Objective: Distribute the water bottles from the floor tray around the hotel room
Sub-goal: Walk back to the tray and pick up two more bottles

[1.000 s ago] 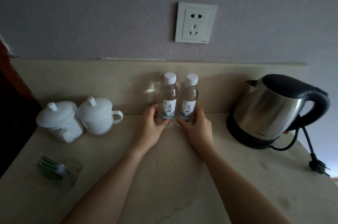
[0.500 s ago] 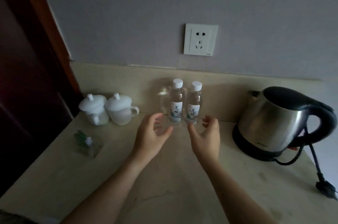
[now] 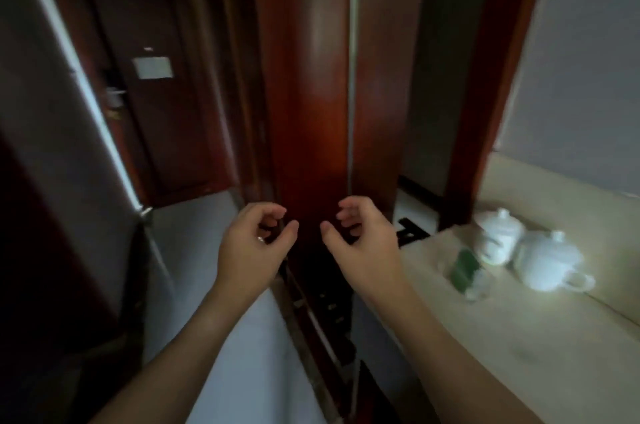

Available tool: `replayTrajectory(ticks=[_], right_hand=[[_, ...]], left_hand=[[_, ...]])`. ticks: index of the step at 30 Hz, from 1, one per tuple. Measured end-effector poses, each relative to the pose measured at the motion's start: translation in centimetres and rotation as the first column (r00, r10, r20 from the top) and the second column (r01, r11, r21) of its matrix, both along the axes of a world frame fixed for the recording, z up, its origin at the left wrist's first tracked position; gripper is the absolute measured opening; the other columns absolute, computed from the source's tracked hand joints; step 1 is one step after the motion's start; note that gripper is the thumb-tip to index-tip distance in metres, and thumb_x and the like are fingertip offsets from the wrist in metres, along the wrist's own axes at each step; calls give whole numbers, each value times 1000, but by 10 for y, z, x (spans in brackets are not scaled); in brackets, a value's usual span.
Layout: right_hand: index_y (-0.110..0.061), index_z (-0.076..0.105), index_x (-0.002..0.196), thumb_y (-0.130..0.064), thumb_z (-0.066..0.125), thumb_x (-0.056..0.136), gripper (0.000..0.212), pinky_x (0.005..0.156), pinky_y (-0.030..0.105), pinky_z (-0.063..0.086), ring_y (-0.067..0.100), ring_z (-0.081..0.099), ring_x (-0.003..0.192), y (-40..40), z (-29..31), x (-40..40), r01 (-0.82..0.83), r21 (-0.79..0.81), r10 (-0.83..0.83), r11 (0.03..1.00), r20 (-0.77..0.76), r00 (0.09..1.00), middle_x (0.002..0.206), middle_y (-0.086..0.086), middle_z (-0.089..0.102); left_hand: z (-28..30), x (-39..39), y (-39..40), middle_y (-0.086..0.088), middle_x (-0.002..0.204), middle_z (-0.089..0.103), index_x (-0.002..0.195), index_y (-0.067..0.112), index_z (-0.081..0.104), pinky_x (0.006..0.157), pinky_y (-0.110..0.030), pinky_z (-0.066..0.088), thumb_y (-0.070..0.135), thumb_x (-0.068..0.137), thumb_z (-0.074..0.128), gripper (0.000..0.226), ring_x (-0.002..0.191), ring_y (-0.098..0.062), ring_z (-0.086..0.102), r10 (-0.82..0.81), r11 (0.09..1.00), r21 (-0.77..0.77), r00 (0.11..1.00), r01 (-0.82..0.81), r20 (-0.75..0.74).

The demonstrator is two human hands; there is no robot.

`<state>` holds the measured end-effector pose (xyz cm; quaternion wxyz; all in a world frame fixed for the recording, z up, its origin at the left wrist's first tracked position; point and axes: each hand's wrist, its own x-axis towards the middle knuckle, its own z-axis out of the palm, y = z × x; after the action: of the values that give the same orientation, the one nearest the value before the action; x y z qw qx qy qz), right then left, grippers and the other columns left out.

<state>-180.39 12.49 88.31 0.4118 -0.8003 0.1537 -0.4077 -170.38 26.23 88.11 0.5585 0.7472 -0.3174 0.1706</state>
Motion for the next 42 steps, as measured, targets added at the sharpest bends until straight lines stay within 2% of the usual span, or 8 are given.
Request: replayTrajectory(ticks=[2, 6, 11, 14, 21, 26, 36, 42], right_hand=[[-25, 60, 110, -36, 73, 77, 37, 78, 24, 52, 1, 60, 87, 40, 5, 42, -145, -15, 145, 989, -28, 989, 93, -15, 63], [-30, 59, 107, -32, 74, 74, 37, 79, 32, 54, 3, 62, 87, 98, 2, 116, -303, -2, 303, 953, -42, 952, 94, -14, 64], [-30, 59, 106, -25, 75, 75, 35, 79, 36, 55, 6, 62, 87, 134, 4, 198, -350, 3, 349, 937, -46, 936, 93, -13, 64], [-26, 60, 108, -22, 75, 78, 34, 78, 32, 55, 7, 62, 89, 148, 8, 246, -369, -1, 368, 930, -49, 928, 95, -13, 64], [-26, 59, 113, -22, 74, 80, 36, 77, 25, 52, 7, 61, 92, 162, 9, 340, -387, 22, 387, 922, -77, 919, 97, -14, 63], [-27, 57, 114, -26, 75, 79, 40, 80, 30, 54, 5, 60, 93, 151, -2, 422, -386, 17, 386, 922, -93, 918, 99, -15, 62], [-24, 56, 120, -36, 65, 77, 45, 84, 38, 56, 9, 61, 95, 78, -8, 659, -438, -62, 430, 897, -113, 896, 115, -9, 60], [-19, 57, 124, -28, 71, 81, 46, 83, 26, 49, 6, 56, 92, 60, 20, 794, -491, -91, 478, 867, -131, 868, 119, -5, 58]], left_hand=[[0, 30, 50, 14, 91, 64, 89, 36, 62, 72, -26, 50, 23, 76, 79, 25, 82, -2, 60, 151, 988, 11, 989, -151, -2], [-1, 80, 132, 10, 92, 59, 94, 30, 63, 71, -28, 50, 28, 73, 80, 27, 80, -13, 59, 343, 937, 65, 939, -343, 15], [0, 147, 193, 13, 101, 61, 99, 28, 66, 79, -33, 55, 54, 66, 65, 42, 92, -8, 62, 395, 916, 91, 918, -391, -25], [3, 191, 209, 14, 100, 62, 100, 27, 66, 79, -33, 56, 43, 72, 72, 33, 91, -6, 61, 381, 923, 81, 924, -377, -43], [6, 278, 215, 13, 86, 62, 93, 24, 66, 70, -23, 50, 26, 78, 77, 19, 81, -10, 60, 331, 943, 59, 939, -327, -94], [-2, 354, 203, 11, 86, 64, 91, 22, 67, 71, -29, 53, 22, 77, 77, 17, 82, -15, 62, 307, 952, 44, 942, -304, -138], [4, 573, 145, 6, 88, 70, 88, 22, 68, 75, -33, 56, 23, 76, 78, 16, 83, -14, 67, 387, 917, 134, 918, -375, -87], [31, 693, 132, 2, 86, 71, 87, 30, 67, 73, -37, 56, 41, 69, 72, 21, 77, -19, 68, 424, 905, 107, 897, -413, -123]])
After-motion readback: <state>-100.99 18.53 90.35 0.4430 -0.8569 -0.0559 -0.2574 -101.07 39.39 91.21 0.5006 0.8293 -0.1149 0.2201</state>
